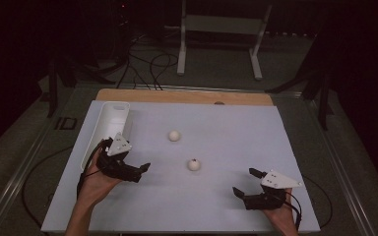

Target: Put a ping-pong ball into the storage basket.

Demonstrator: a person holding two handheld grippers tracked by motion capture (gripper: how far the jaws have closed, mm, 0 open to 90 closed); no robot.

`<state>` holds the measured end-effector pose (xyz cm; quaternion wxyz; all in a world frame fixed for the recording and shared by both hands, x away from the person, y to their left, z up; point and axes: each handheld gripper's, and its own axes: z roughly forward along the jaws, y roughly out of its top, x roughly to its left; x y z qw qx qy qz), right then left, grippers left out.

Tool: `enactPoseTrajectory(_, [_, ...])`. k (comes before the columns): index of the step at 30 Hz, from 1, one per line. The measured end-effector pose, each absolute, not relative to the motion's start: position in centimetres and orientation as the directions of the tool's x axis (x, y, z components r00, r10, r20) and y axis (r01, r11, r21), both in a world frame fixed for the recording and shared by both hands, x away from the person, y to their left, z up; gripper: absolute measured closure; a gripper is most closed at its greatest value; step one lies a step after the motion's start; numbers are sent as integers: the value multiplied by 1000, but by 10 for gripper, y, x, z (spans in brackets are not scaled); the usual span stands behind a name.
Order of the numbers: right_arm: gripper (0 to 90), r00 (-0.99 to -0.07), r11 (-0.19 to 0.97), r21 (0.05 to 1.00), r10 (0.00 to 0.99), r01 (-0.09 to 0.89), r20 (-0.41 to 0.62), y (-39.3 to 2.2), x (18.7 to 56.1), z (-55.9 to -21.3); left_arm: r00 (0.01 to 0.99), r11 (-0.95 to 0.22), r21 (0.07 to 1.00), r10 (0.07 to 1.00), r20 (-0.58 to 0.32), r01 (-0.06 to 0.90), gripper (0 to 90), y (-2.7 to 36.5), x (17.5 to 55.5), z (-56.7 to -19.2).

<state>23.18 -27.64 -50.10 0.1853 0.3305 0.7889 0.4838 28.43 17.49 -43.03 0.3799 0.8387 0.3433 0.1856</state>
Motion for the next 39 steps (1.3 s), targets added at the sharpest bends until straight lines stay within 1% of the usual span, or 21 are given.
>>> enactPoseTrajectory(39, [82, -713, 310, 886, 700, 345, 32, -277, 232, -501, 751, -549, 708, 660, 41, 444, 1, 126, 309, -449])
